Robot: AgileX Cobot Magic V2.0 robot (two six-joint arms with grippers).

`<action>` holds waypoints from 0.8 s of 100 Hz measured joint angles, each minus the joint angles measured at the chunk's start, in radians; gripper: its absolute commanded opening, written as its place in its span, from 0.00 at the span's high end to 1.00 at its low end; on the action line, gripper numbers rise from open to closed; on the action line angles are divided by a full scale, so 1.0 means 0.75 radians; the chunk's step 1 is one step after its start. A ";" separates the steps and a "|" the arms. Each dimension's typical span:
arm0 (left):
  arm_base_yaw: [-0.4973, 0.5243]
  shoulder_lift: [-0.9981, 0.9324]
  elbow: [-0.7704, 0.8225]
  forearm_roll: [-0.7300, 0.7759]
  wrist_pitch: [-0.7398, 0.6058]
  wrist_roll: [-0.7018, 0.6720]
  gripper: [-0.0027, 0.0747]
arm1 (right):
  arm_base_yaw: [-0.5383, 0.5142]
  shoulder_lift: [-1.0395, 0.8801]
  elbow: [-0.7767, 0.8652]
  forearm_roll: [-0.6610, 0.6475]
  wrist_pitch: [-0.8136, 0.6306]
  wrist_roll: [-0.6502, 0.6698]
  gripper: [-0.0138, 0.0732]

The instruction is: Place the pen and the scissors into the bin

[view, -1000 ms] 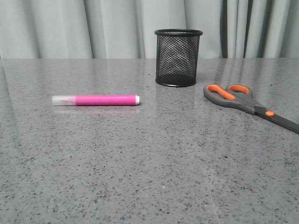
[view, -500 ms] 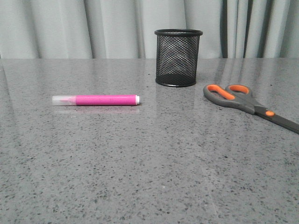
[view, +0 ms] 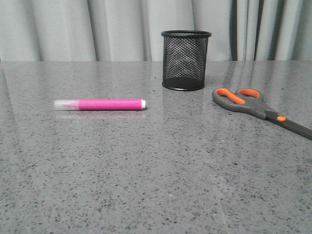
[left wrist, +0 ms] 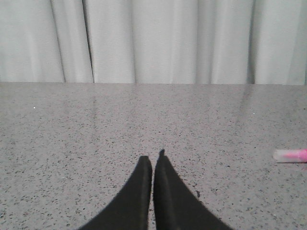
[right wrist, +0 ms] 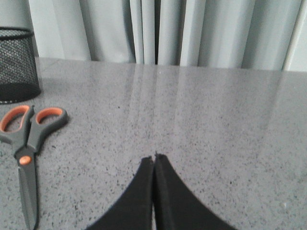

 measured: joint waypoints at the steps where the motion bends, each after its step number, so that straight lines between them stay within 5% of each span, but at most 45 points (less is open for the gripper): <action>1: 0.000 0.000 0.000 0.000 0.000 0.000 0.99 | 0.000 0.000 0.000 0.000 -0.003 0.000 0.93; 24: 0.000 0.000 0.000 -0.162 0.000 0.000 0.99 | 0.000 0.000 0.000 0.167 -0.049 0.000 0.93; 61: 0.000 0.000 0.000 -0.835 -0.017 0.000 0.99 | 0.000 0.000 0.000 0.680 -0.097 0.002 0.93; 80: 0.000 0.000 0.000 -0.969 -0.028 -0.001 0.99 | 0.000 0.000 -0.009 0.733 -0.048 0.000 0.91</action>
